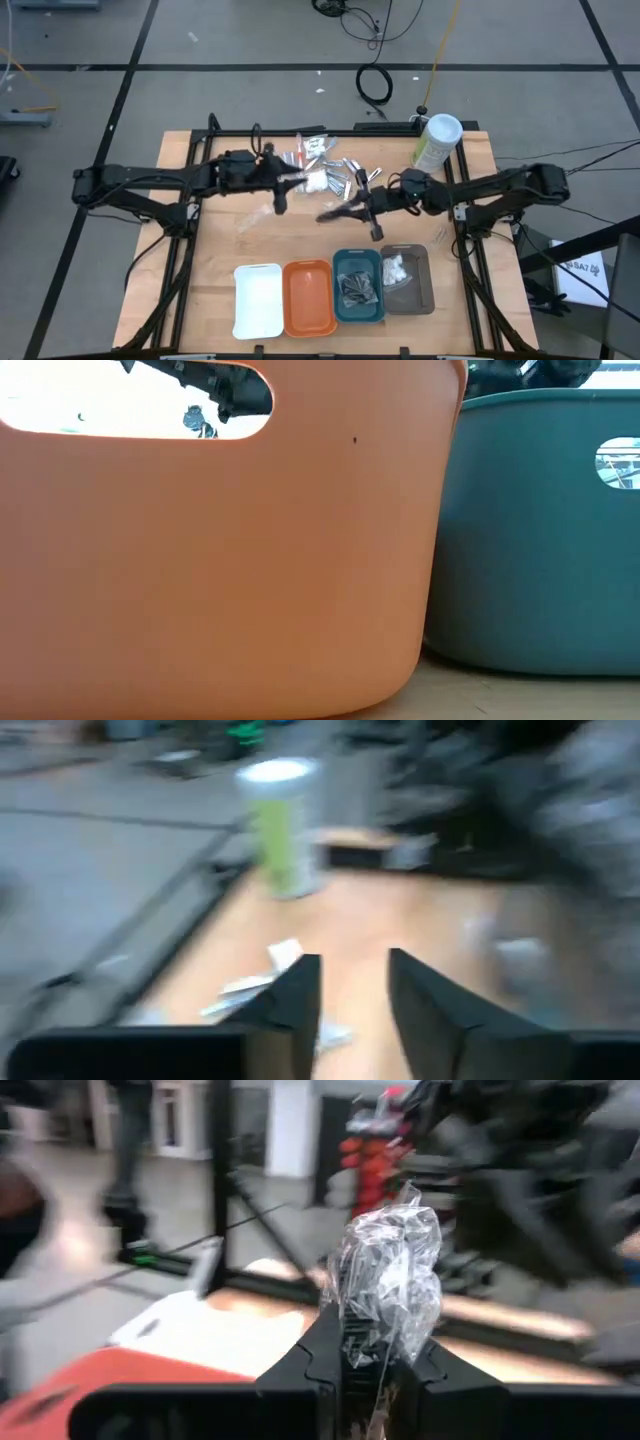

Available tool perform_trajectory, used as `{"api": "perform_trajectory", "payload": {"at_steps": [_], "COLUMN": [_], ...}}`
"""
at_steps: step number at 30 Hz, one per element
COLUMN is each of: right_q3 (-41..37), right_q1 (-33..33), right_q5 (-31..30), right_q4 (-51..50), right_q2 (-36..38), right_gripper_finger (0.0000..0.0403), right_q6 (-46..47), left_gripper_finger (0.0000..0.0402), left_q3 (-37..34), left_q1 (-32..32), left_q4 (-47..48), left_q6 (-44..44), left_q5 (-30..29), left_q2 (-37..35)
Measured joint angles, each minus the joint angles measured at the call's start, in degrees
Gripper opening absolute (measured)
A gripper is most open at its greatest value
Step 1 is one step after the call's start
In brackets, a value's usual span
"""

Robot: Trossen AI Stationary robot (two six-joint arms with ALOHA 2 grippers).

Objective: Pick & Place Travel size toiletries
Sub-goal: Put the black hairbrush into the blue bin, then put the white cotton pack into the black bin

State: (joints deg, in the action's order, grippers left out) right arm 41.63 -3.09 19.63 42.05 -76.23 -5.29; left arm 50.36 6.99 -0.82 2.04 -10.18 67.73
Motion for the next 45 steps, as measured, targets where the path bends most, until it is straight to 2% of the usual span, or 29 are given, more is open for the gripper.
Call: {"api": "perform_trajectory", "payload": {"at_steps": [4, 7, 12, 16, 25, 29, 38, 45], "right_q3": [0.00, 0.00, -0.05, 0.00, -0.02, -0.02, -0.02, -0.02], "right_q1": [3.18, 7.46, 15.35, 20.21, 22.73, 22.53, 20.35, 20.15], "right_q5": [5.00, 4.24, 1.25, 1.28, 1.07, 1.10, 1.66, 9.01], "right_q4": [-9.50, -15.74, -21.59, -19.59, -21.02, -21.13, -21.15, -21.39], "right_q2": [3.94, 4.08, 0.43, -2.77, -4.58, -4.58, -4.58, -3.09], "right_gripper_finger": [0.0022, 0.0022, 0.0026, 0.0028, 0.0035, 0.0066, 0.0180, 0.0237], "right_q6": [5.76, 8.89, 15.00, 17.35, 22.83, 22.76, 24.14, 25.42], "left_gripper_finger": [0.0200, 0.0233, 0.0261, 0.0268, 0.0269, 0.0269, 0.0269, 0.0269], "left_q3": [-0.04, -0.04, -0.05, -0.06, -0.06, -0.06, -0.08, -0.08], "left_q1": [0.36, 1.14, 2.93, 3.66, 3.91, 3.86, 3.86, 3.86], "left_q4": [2.82, 3.29, 3.74, 4.03, 4.13, 4.94, 5.94, 5.95], "left_q6": [5.83, 6.61, 4.67, 2.99, 1.49, 0.48, 0.20, 0.20], "left_q5": [-13.08, -17.15, -17.36, -16.87, -16.83, -16.78, -16.75, -16.69], "left_q2": [-1.11, -1.04, -0.44, -0.48, -0.46, -0.46, -0.46, -0.46]}}
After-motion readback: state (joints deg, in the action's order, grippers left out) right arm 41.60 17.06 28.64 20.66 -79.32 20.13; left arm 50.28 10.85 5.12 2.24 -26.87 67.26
